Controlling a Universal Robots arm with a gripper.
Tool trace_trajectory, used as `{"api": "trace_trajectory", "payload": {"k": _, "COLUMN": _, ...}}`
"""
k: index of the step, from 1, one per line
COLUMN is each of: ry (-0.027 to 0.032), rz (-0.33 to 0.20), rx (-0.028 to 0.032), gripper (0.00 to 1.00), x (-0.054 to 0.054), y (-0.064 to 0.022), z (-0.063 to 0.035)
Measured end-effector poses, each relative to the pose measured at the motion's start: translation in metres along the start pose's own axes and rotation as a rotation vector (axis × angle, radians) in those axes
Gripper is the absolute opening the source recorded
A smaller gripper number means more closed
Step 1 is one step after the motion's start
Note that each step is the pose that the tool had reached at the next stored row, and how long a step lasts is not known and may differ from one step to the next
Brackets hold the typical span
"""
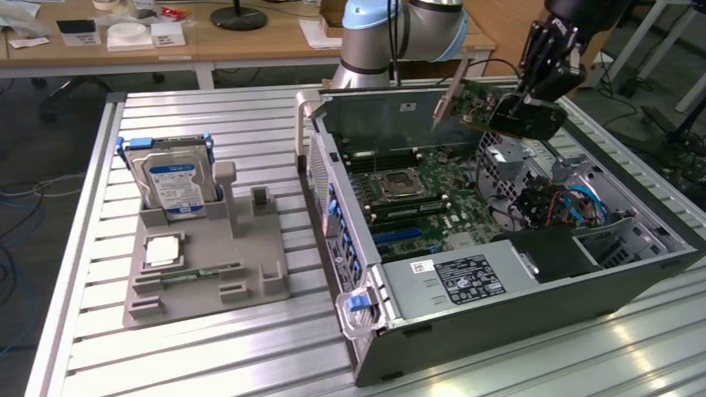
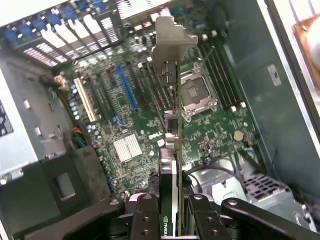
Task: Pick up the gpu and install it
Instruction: 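Insert the gpu into the slot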
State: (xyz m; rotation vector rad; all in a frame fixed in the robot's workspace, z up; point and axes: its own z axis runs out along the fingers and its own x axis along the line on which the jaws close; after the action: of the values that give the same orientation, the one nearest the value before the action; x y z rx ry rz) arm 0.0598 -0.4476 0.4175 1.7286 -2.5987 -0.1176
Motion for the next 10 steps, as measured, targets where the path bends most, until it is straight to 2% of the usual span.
{"api": "trace_trajectory", "payload": {"k": 10, "ry": 0.0132, "rz": -0.178, "rx": -0.0047, "gripper": 0.27, "x": 0.0001, "y": -0.0001, "z": 0.0010}}
